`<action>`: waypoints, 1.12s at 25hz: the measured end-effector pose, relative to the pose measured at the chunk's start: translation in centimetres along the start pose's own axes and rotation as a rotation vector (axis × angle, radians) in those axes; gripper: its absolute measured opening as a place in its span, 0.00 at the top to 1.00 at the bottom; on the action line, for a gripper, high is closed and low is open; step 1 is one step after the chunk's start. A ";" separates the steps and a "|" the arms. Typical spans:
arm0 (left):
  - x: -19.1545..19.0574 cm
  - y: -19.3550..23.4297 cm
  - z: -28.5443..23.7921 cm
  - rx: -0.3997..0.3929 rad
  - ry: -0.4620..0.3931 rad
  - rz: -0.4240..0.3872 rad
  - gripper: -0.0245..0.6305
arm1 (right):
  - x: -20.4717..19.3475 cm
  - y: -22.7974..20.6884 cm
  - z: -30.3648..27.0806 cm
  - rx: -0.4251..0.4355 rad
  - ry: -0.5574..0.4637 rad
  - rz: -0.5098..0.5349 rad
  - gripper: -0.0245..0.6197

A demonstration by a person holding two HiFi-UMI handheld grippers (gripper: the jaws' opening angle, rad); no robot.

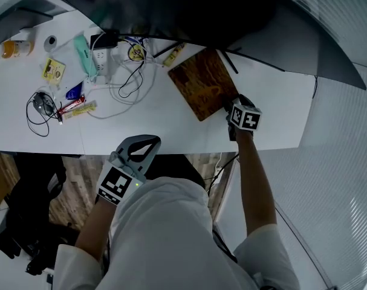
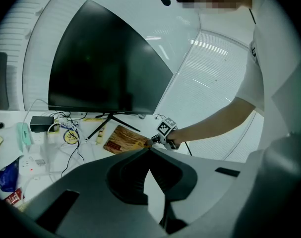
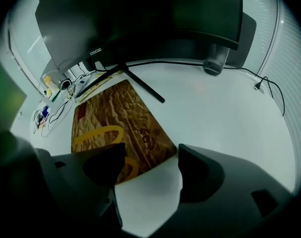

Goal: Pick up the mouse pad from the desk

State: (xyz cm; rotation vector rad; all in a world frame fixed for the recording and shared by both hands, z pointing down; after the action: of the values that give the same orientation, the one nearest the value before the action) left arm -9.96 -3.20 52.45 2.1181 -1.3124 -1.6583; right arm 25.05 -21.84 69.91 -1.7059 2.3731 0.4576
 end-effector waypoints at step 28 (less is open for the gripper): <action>-0.1 1.5 2.9 -0.006 -0.015 -0.009 0.94 | 0.4 2.7 3.1 0.050 -0.021 -0.037 0.89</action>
State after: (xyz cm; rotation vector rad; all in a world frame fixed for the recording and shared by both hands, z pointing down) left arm -13.18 -2.98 52.27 2.1155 -1.3023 -1.6824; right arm 22.28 -20.31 67.29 -1.7115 2.3149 0.4053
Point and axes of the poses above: the fingertips, and each gripper's own axes: z backward along the fingers, y to its left, x out of its top, the point moved 10 cm from there along z, backward along the fingers, and after that the axes turned 14 degrees about -x, right-handed, at the moved point
